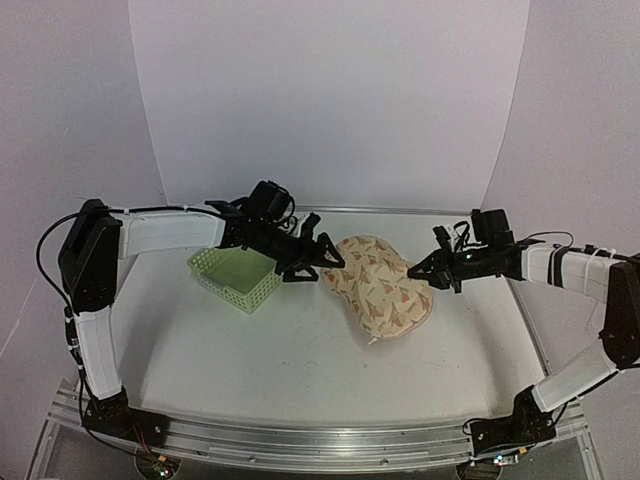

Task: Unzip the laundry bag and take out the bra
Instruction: Pick up the laundry bag from the center of the board, then pass from the right arm to the left

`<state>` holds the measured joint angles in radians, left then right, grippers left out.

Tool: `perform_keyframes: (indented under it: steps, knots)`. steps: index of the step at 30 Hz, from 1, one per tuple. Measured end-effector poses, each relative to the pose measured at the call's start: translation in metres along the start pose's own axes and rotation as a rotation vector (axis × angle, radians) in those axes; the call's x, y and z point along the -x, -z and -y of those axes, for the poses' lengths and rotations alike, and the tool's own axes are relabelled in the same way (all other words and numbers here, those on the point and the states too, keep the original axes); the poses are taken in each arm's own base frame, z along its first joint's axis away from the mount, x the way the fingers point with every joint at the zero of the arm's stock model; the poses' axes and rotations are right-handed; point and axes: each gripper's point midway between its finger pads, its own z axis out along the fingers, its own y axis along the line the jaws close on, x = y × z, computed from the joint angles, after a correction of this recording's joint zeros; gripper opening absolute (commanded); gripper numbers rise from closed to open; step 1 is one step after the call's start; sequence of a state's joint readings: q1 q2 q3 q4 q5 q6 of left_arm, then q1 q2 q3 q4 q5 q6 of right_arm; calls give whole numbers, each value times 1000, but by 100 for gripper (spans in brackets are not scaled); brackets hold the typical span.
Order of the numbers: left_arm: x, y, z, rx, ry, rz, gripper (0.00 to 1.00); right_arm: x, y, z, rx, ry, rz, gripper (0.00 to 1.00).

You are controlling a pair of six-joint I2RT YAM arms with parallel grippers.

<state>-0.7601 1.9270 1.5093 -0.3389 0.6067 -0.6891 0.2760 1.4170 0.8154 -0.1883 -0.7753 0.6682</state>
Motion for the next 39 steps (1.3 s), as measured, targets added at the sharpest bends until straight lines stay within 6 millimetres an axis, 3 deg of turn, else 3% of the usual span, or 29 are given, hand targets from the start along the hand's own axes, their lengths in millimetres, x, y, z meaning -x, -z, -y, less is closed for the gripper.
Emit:
perform_keyframes:
  steps: [7, 18, 23, 26, 33, 39]
  knots:
    - [-15, -15, -10, -111, 118, 5, 91, 21, 2, -25, 101, -44, 64, 0]
    - [15, -3, 34, -298, 107, 107, 94, 33, 12, -68, 252, -42, 101, 0]
    - [18, 1, 43, -362, 115, 130, 89, 34, 13, -81, 300, -40, 96, 0]
    - [19, 3, 47, -393, 116, 138, 78, 33, 14, -85, 318, -37, 91, 0]
    - [21, 7, 53, -441, 118, 157, 38, 29, 12, -87, 334, -38, 77, 0]
    - [19, 8, 50, -448, 138, 156, 3, 24, 5, -73, 318, -63, 63, 0]
